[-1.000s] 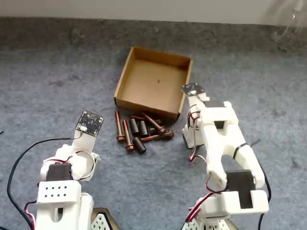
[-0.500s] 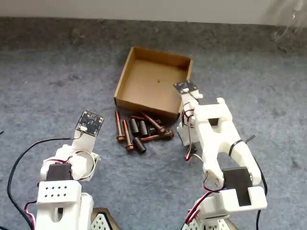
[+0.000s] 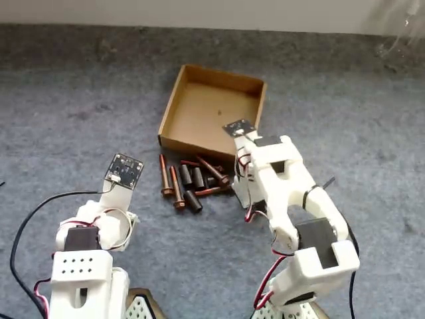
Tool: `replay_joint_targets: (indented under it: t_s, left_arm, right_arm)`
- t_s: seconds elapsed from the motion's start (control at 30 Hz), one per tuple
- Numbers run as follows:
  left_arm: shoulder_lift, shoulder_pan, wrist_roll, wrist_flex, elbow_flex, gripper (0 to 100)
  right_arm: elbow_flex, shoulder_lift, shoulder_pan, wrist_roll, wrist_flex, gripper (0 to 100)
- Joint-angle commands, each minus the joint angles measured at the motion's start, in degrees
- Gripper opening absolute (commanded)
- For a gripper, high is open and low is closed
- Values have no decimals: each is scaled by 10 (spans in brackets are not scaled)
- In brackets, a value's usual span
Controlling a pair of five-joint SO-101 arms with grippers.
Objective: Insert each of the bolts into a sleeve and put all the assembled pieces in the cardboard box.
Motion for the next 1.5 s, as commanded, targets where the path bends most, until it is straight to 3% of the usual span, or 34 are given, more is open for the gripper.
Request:
replay_joint_targets:
  t_s: [0.0, 0.17, 0.37, 0.5, 0.67, 0.8, 1.07, 1.33, 1.47]
  left_arm:
    - [2, 8, 4, -12, -4, 161]
    - [2, 8, 4, -12, -7, 161]
    - [29, 11, 5, -8, -87, 165]
    - [138, 14, 5, -7, -196, 165]
    - [321, 65, 9, 0, -315, 162]
    - [436, 113, 84, -11, -384, 165]
    - [604, 143, 200, -139, -436, 165]
    - [676, 141, 197, -171, -437, 159]
    - [695, 141, 131, -171, -428, 107]
  right_arm:
    - [-17, 0, 16, -6, 1, 109]
    - [-17, 0, 20, -8, 2, 0]
    - [-14, -102, 15, -26, 5, 3]
    - [48, -240, 15, -29, 5, 3]
    - [126, -329, -17, -24, 0, 3]
    - [153, -345, -45, -28, -4, 3]
    - [190, -345, -51, -29, -39, 3]
    - [192, -345, -51, -29, -39, 3]
    - [193, -345, -51, -29, -39, 3]
